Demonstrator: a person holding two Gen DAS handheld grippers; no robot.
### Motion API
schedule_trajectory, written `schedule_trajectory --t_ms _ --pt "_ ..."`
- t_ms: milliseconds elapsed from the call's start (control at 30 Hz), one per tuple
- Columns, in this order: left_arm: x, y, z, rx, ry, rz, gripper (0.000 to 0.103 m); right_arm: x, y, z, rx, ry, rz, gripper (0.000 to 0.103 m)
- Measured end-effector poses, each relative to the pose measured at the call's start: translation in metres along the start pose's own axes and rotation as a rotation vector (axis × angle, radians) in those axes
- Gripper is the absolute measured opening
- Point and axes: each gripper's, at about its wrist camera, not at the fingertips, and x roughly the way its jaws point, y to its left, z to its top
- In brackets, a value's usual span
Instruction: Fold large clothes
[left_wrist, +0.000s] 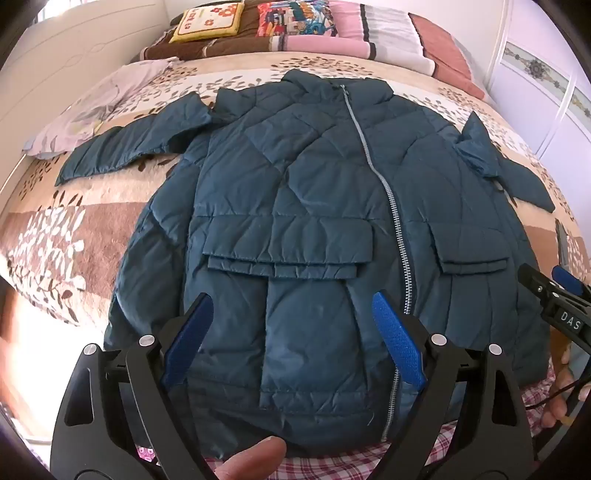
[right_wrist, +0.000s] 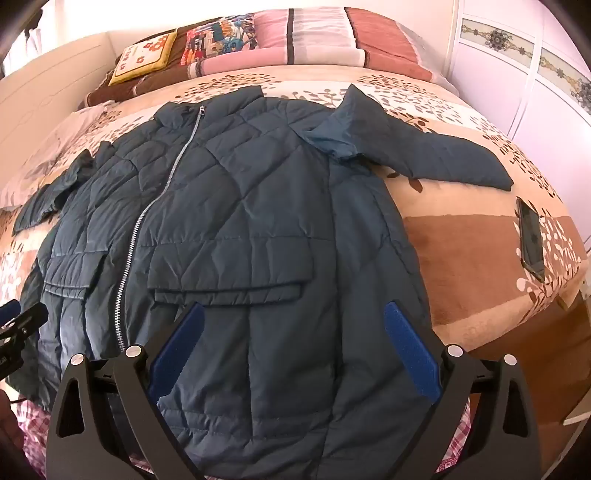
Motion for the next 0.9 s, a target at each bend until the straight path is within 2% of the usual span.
schedule_trajectory --t_ms 900 --pt "0.0029 0.0014 -0.0025 0.018 0.013 0.036 0.087 0.0017 -0.0066 0.0037 0.028 0.000 0.019 0.094"
